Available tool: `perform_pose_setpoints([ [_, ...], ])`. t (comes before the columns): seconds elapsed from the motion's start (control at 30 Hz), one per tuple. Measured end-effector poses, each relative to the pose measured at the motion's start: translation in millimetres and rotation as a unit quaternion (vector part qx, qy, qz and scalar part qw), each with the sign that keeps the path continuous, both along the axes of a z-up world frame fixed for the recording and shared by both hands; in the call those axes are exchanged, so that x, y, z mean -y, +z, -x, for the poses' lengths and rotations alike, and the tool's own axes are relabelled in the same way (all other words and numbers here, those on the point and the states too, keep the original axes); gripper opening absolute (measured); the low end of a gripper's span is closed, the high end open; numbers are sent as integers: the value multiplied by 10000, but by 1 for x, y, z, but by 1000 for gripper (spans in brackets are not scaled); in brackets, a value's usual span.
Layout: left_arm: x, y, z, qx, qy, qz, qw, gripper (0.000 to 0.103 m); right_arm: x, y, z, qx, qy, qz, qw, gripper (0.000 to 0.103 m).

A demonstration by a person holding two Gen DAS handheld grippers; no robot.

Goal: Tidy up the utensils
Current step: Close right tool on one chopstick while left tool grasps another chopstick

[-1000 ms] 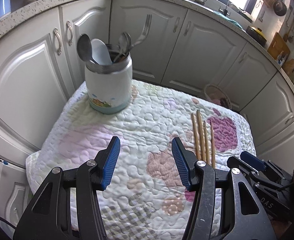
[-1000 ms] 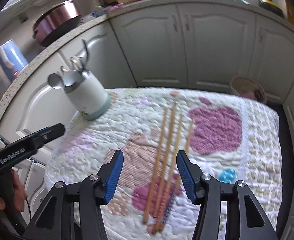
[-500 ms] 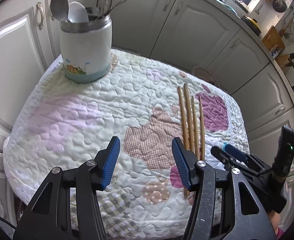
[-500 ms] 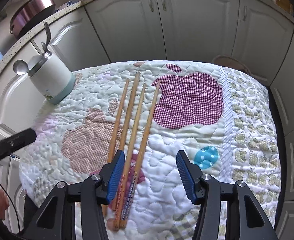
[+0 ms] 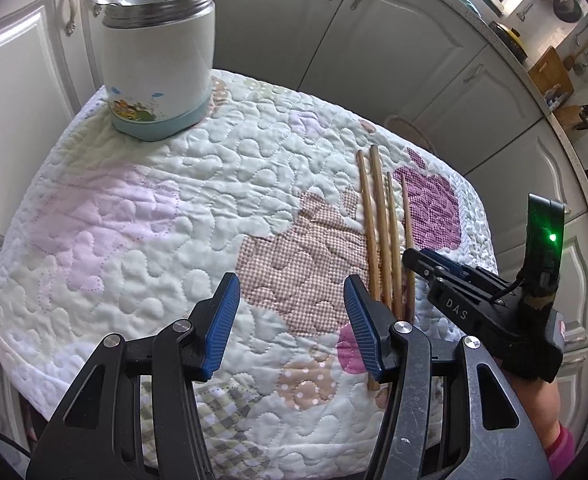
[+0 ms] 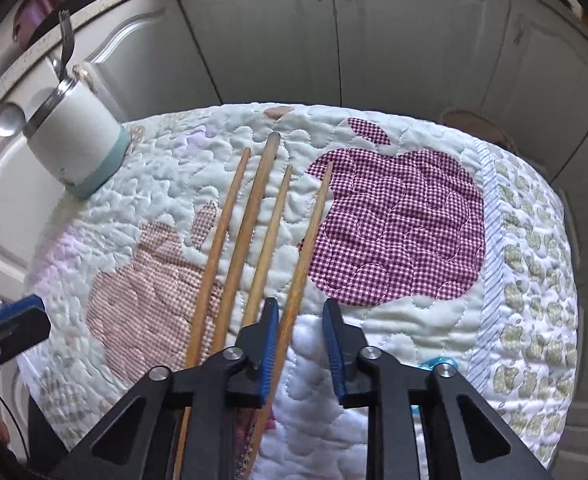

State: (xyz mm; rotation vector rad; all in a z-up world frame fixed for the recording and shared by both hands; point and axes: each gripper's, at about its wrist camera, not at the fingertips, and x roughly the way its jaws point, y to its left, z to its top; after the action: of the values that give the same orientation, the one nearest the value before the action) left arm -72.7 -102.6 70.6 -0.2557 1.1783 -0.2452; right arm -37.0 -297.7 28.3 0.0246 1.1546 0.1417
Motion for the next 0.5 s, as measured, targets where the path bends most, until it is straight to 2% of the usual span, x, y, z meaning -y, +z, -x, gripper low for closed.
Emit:
perform_pose_setpoints([
  [0.07,3,-1,-3,-10,-57,7,10000,54,1,2,4,50,109,165,9998,11],
  [0.23,19,-8,-15,-110,-184,74,9997,54,22,6,14,26,41,273,9996,9],
  [0.43,46,-22,-37,-372,-272,237,9987,54,37,0,22,-89,-42,-84,9999,9],
  [0.5,54,-27,-45,-412,-265,184,9986,54,38,1,24,-42,-55,-164,9998,10],
])
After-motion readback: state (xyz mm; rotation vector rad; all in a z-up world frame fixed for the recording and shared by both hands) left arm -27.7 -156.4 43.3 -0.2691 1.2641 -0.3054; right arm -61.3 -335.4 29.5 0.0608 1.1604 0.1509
